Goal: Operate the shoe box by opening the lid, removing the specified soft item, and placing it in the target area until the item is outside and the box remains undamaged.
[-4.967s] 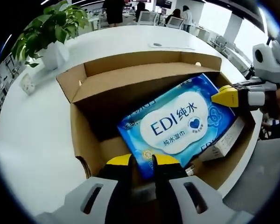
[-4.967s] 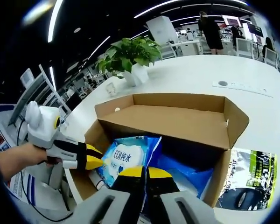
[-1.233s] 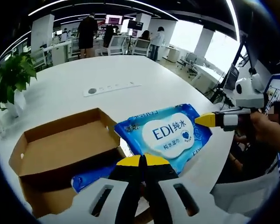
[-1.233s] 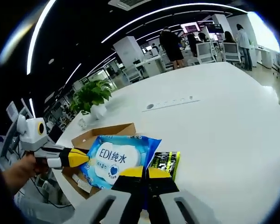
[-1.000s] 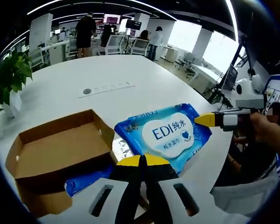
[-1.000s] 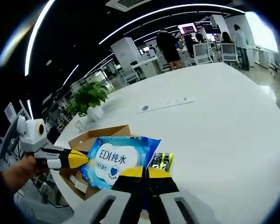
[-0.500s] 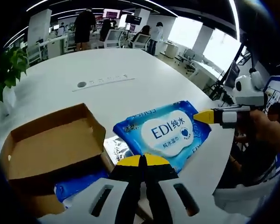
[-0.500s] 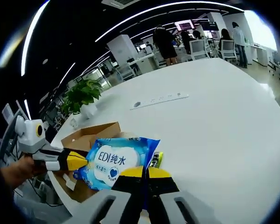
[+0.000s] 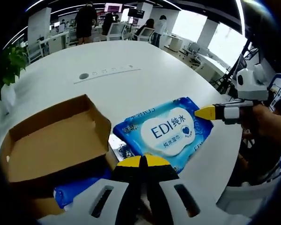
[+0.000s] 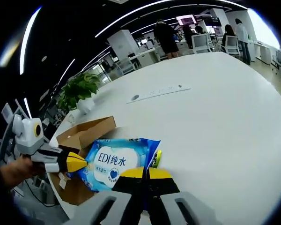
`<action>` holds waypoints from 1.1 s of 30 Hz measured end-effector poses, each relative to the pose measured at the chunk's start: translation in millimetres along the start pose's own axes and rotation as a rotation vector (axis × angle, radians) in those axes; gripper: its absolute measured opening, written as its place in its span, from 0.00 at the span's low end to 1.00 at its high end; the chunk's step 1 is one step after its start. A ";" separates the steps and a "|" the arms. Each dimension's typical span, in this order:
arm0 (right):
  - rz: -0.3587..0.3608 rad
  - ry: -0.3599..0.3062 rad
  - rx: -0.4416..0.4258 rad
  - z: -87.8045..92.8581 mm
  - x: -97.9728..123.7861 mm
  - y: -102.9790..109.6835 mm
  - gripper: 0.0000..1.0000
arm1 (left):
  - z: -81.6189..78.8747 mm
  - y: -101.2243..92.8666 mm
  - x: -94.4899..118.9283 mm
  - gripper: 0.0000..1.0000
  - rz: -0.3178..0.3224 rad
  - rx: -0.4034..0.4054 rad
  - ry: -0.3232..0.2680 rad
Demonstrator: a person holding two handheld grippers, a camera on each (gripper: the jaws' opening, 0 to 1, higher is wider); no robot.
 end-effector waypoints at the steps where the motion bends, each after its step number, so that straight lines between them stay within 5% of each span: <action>1: 0.004 0.001 0.003 0.6 -1.2 -0.8 0.00 | -0.5 -0.6 -0.6 0.00 -0.003 -0.005 0.003; 18: -0.012 0.017 -0.009 6.9 -16.7 0.5 0.00 | -2.0 4.8 -0.8 0.00 -0.055 -0.110 0.033; 33: 0.003 0.032 -0.019 13.2 -23.5 -4.7 0.00 | 3.7 -3.8 -14.7 0.00 -0.103 -0.396 0.150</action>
Point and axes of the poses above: the point that each gripper's makers call its tool centre point, and the gripper's own axes: x roughly backward along the fingers, y roughly to its left, z roughly out of its underside, the point moved 9 cm from there along x, roughly backward along the fingers, and after that the axes turned 1 degree about x, right-handed, at the moved point
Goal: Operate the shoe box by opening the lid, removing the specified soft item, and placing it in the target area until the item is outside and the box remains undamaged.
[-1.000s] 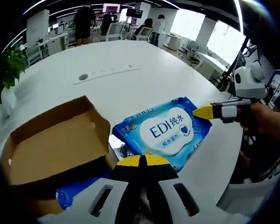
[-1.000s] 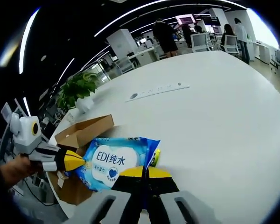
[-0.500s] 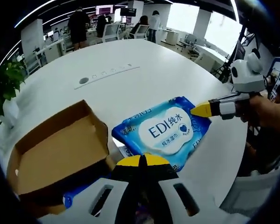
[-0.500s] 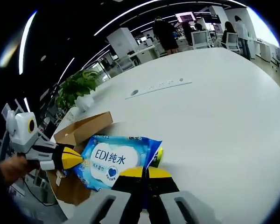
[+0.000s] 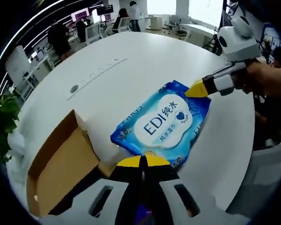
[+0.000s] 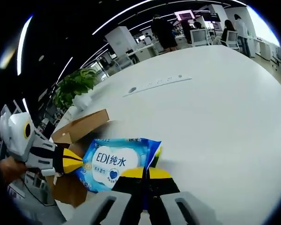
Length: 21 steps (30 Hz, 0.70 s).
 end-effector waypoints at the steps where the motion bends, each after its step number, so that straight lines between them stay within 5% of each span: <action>1: 0.002 -0.001 0.001 0.1 -0.4 -0.4 0.00 | 0.2 0.0 -0.5 0.00 -0.005 -0.026 0.008; 4: -0.005 -0.011 -0.007 -0.6 -2.7 0.1 0.00 | -6.6 -1.1 -0.7 0.00 -0.026 -0.116 0.002; 9: -0.005 -0.011 -0.006 -0.1 -5.8 1.3 0.00 | -15.3 -1.1 -3.3 0.00 0.003 -0.087 -0.007; 21: -0.005 -0.002 -0.036 7.3 -10.0 -6.6 0.00 | -3.8 1.4 -0.9 0.00 0.013 -0.010 -0.025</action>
Point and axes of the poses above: the point that each gripper's makers call its tool centre point, and the gripper's own axes: x roughly backward along the fingers, y roughly to its left, z roughly out of its underside, the point moved 9 cm from there along x, roughly backward along the fingers, and after that the axes turned 1 degree about x, right-handed, at the moved point
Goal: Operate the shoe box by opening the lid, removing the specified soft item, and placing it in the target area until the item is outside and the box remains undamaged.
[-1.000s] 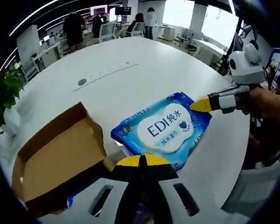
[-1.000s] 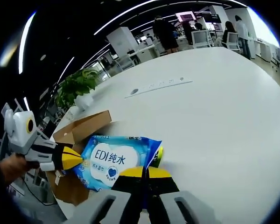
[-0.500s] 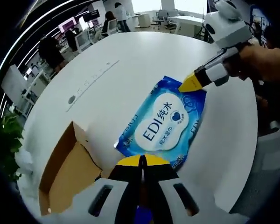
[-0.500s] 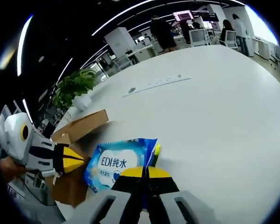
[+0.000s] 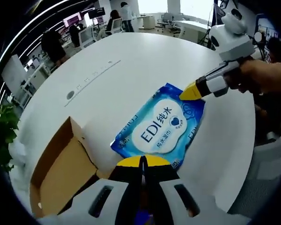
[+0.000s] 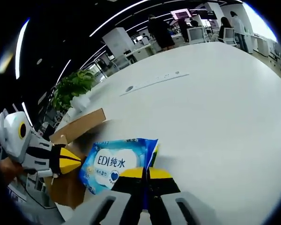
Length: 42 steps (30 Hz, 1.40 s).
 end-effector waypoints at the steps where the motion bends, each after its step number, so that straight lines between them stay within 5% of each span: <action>1: -0.002 0.002 -0.002 0.2 0.3 -0.6 0.00 | -0.1 0.7 1.2 0.00 0.003 0.014 -0.009; 24: 0.009 -0.020 0.102 -0.5 27.9 1.6 0.12 | -1.4 8.8 30.6 0.10 0.020 0.121 -0.111; 42: -0.002 -0.020 0.259 -8.5 59.1 21.3 0.21 | 10.2 7.5 61.0 0.28 0.064 0.202 -0.175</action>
Point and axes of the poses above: the point that each gripper's makers call its tool centre point, and the gripper's own axes: x roughly backward along the fingers, y roughly to its left, z roughly out of its underside, the point moved 9 cm from there along x, roughly backward along the fingers, and after that the axes turned 1 degree about x, right-handed, at the moved point
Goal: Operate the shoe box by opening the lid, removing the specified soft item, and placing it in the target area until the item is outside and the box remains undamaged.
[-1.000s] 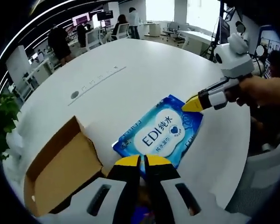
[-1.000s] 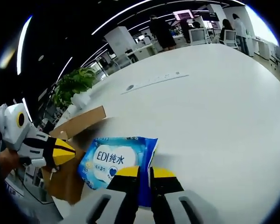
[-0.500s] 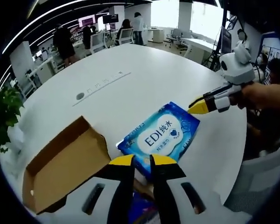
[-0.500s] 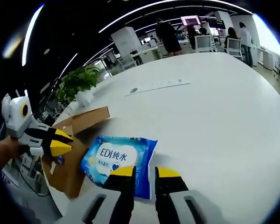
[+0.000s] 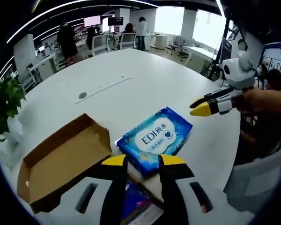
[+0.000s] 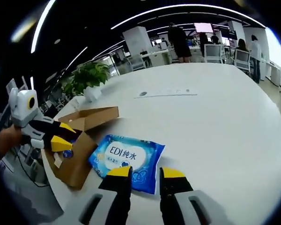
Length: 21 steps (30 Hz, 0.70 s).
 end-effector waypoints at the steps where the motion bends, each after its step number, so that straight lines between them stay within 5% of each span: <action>1: -0.001 0.004 0.015 -0.5 1.2 1.1 0.22 | 0.6 -0.2 1.7 0.29 0.001 0.001 -0.003; 21: -0.053 0.041 0.321 -10.9 19.7 45.9 0.39 | 22.8 6.8 58.4 0.51 -0.004 0.031 -0.111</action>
Point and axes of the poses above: the point that each gripper's makers call its tool centre point, and the gripper's own axes: x roughly backward along the fingers, y roughly to its left, z roughly out of its underside, the point moved 9 cm from there along x, roughly backward along the fingers, and after that the axes turned 1 degree about x, right-handed, at the moved point
